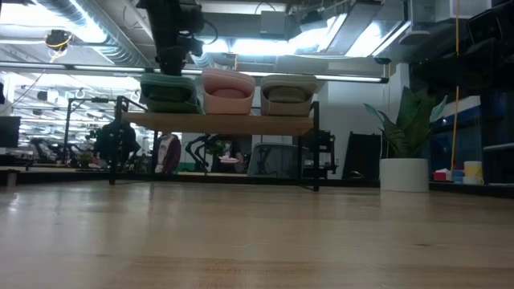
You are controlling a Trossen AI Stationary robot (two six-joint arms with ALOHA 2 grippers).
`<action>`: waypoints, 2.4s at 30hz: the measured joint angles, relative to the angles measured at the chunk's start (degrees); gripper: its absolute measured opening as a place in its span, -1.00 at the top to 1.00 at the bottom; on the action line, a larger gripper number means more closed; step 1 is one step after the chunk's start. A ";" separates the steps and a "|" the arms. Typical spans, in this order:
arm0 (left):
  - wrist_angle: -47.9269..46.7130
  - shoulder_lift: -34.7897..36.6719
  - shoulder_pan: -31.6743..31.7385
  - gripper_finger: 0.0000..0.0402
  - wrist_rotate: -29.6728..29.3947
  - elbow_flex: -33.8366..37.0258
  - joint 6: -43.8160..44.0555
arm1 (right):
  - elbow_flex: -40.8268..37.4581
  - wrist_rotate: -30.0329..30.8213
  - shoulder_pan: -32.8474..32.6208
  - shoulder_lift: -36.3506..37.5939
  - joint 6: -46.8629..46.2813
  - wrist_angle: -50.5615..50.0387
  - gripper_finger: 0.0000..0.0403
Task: Pick and place slippers onto the shelf
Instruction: Put the pair of green slippers on the shelf, then return to Home Position
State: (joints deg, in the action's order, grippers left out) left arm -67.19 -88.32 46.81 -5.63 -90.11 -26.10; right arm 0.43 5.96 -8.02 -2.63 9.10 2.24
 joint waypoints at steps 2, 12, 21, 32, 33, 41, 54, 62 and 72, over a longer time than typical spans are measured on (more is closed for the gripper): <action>-0.01 0.89 -0.12 0.12 0.00 0.00 -0.01 | 0.00 0.00 -0.01 0.01 0.00 0.00 0.54; -0.05 7.69 -1.38 0.12 5.79 0.00 0.48 | 0.00 0.00 -0.01 0.00 0.00 0.00 0.54; -0.46 15.73 -4.63 0.12 8.18 0.00 3.07 | 0.00 0.00 -0.01 0.02 -1.03 0.00 0.54; 11.28 34.31 -7.86 0.12 28.99 14.71 5.98 | 1.51 -2.80 0.01 0.02 -7.45 -0.07 0.54; 13.61 36.57 -8.73 0.12 27.88 18.15 7.18 | 2.26 -3.57 -0.01 0.02 -7.42 0.00 0.54; 34.80 56.91 -16.61 0.12 23.32 44.57 19.52 | 12.30 -7.13 -0.08 0.02 -7.39 -11.52 0.54; 37.23 83.06 -23.17 0.12 15.11 58.90 23.02 | 23.56 -7.13 -0.08 0.02 -6.40 -24.08 0.54; 49.18 88.16 -23.88 0.12 15.14 73.32 27.31 | 11.19 -7.23 -0.13 -0.43 -11.07 -9.80 0.54; 58.97 88.17 -31.97 0.12 9.64 81.83 29.37 | 1.92 -9.04 -0.12 -0.76 -11.74 1.65 0.54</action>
State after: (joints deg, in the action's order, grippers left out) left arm -8.22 -0.15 14.84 4.01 -8.28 3.27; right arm 2.34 -3.08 -8.14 -3.40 -2.64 3.89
